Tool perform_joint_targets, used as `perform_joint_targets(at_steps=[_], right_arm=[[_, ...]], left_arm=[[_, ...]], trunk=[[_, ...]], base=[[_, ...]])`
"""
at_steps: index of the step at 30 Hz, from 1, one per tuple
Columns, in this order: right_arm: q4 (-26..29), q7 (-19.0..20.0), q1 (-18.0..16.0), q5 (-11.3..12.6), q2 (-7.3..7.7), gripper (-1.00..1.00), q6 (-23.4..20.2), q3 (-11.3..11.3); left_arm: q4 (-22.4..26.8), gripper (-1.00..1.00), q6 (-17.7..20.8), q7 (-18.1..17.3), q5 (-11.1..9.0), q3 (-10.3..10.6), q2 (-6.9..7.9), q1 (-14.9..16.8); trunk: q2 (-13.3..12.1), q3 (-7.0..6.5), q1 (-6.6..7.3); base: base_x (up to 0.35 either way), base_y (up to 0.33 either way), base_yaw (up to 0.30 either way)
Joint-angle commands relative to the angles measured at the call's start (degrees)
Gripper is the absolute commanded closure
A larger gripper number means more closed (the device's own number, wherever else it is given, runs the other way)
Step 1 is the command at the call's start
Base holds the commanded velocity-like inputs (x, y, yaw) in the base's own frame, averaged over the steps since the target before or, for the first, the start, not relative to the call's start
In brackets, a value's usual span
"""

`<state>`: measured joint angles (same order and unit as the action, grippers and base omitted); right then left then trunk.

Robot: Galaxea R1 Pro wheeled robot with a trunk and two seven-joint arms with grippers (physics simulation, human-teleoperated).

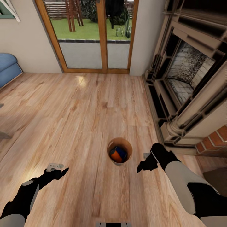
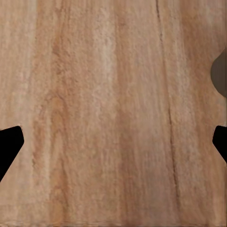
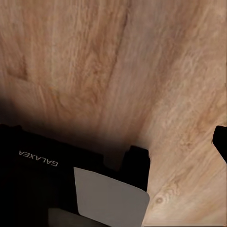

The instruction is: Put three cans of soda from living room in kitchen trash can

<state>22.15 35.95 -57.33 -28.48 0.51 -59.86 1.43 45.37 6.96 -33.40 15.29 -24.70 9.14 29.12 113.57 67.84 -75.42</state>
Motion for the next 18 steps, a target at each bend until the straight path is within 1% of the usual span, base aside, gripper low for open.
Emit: perform_joint_targets(at_steps=[1,7,8,9,12,13,16,18], right_arm=[[0.0,0.0,0.01,0.01,-0.03,-1.0,0.0,-0.01],[0.05,0.0,1.26,0.01,-0.01,-1.0,0.1,0.34],[0.08,-0.13,1.9,0.01,0.12,-1.0,1.48,0.95],[0.08,-0.21,2.05,0.01,0.24,-1.0,1.7,1.16],[0.07,-0.95,2.91,0.06,0.57,-1.0,2.65,2.99],[0.03,-1.53,3.38,0.04,0.63,-1.0,3.63,4.16],[0.0,-2.59,4.23,0.03,0.7,-1.0,5.4,5.58],[-0.03,-3.54,4.62,0.02,0.82,-1.0,6.07,6.1]], left_arm=[[-0.01,-1.0,0.01,0.0,0.0,0.0,0.0,0.01],[0.0,-1.0,0.06,0.09,-0.03,-0.02,0.0,0.01],[-0.02,-1.0,0.04,0.25,-0.07,-0.07,0.0,0.02],[-0.02,-1.0,0.04,0.27,-0.07,-0.07,0.0,0.03],[-0.02,-1.0,0.08,0.41,-0.05,-0.08,0.0,0.03],[-0.02,-1.0,0.14,0.55,0.01,-0.05,0.0,0.05],[-0.07,-1.0,0.25,0.74,0.07,-0.06,-0.01,0.05],[-0.78,-1.0,0.52,0.88,0.3,-0.03,-0.01,0.06]], trunk=[[0.0,0.0,0.0],[0.0,0.0,0.0],[0.0,0.0,0.0],[0.0,0.0,0.0],[0.0,0.0,0.0],[0.0,0.0,0.0],[0.0,0.0,0.0],[-0.8,-0.36,0.44]], base=[[-0.334,0.0,0.0],[-0.328,0.0,0.0],[-0.084,0.0,0.0],[-0.067,0.0,0.0],[-0.035,0.0,0.0],[-0.018,0.0,0.0],[-0.011,0.0,0.0],[-0.004,0.0,0.0]])
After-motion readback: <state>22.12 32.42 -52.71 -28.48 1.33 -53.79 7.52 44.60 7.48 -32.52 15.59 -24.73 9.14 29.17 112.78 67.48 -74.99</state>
